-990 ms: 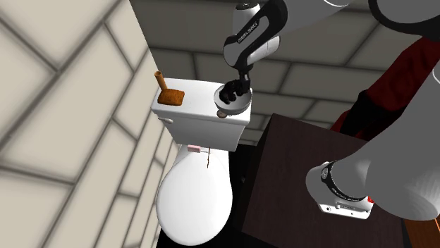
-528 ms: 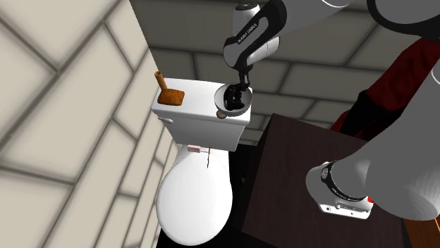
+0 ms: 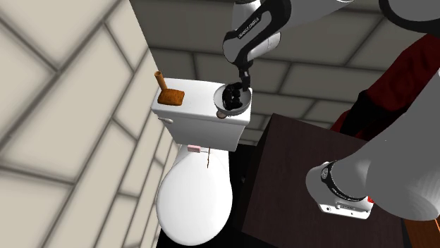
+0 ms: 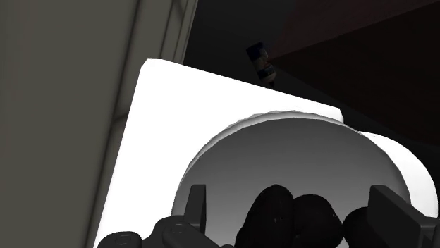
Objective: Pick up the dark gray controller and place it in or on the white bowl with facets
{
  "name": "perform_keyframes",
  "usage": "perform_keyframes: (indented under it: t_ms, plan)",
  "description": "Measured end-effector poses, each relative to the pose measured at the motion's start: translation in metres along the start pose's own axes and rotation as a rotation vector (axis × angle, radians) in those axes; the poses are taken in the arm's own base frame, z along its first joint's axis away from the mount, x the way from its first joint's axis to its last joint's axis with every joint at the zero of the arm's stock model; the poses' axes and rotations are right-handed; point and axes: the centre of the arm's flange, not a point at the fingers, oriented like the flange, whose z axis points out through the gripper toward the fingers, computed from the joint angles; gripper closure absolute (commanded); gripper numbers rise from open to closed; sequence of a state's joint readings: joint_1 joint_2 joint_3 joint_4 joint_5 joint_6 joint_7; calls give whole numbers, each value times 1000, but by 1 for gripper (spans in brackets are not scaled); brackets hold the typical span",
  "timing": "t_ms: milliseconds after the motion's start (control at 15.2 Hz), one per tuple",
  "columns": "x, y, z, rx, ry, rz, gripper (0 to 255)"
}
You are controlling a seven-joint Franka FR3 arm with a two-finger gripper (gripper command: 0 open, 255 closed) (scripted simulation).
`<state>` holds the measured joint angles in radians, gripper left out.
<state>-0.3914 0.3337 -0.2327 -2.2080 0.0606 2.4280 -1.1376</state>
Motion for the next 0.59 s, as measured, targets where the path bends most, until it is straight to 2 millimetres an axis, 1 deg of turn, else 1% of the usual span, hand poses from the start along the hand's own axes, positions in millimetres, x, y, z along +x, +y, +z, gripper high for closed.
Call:
perform_keyframes:
  t_ms: [132,198,330,594]
  plan:
    - [0,0,-22,0,0,0,0]
    - [1,-1,-27,0,1,0,0]
    - [0,-1,-31,0,0,0,0]
    - [-1,0,-32,1,0,0,0]
